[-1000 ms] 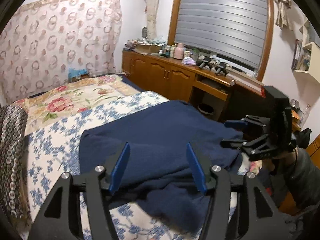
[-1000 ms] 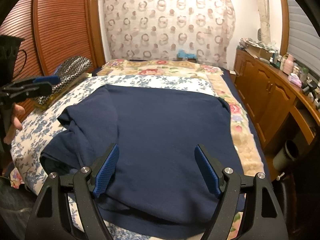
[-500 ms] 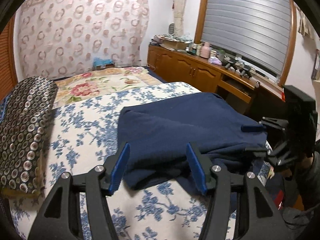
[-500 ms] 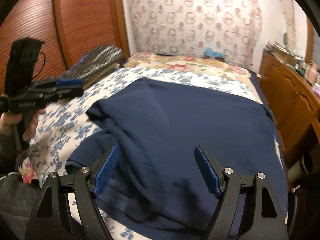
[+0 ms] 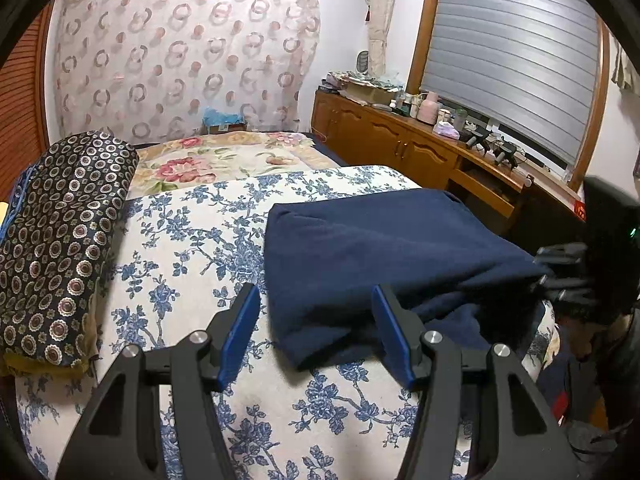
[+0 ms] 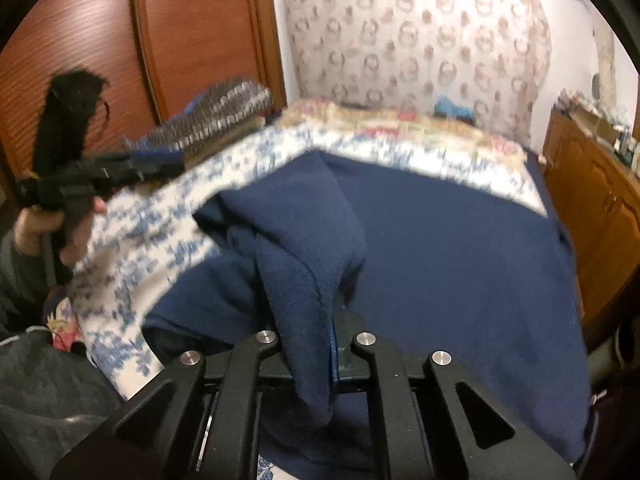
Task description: Fold small clothes
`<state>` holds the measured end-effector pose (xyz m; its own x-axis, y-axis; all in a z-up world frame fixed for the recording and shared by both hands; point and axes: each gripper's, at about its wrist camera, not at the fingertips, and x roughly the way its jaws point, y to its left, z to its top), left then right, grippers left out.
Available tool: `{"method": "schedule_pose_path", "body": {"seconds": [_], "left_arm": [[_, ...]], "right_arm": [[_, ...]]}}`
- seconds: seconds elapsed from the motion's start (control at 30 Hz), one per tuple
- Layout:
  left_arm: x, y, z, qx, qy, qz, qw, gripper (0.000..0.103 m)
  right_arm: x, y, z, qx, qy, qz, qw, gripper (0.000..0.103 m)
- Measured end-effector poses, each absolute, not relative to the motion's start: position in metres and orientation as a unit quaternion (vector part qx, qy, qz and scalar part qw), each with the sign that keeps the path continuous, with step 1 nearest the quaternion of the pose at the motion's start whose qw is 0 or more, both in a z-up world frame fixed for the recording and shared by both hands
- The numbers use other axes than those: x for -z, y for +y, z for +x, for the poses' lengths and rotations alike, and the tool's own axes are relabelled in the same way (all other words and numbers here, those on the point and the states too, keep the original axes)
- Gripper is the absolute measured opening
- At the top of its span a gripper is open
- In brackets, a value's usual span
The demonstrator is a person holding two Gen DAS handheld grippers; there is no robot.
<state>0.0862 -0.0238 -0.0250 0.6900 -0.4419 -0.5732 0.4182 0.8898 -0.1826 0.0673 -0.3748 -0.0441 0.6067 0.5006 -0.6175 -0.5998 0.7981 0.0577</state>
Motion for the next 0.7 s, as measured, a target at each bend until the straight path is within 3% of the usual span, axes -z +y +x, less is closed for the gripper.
{"method": "schedule_pose_path", "body": {"seconds": [0.27, 0.5, 0.6, 0.7], "left_arm": [[0.020, -0.029, 0.083, 0.236, 0.313, -0.017, 0.920, 0.058], [0.013, -0.041, 0.077, 0.246, 0.303, -0.008, 0.921, 0.058], [0.011, -0.047, 0.076, 0.249, 0.301, -0.003, 0.920, 0.058], [0.011, -0.053, 0.075, 0.251, 0.301, 0.005, 0.920, 0.058]], "right_arm": [[0.000, -0.425, 0.068, -0.250, 0.281, -0.073, 0.924, 0.006], [0.040, -0.482, 0.090, -0.156, 0.355, -0.078, 0.918, 0.008], [0.056, -0.493, 0.093, -0.133, 0.373, -0.081, 0.915, 0.025], [0.055, -0.499, 0.092, -0.119, 0.369, -0.075, 0.919, 0.051]]}}
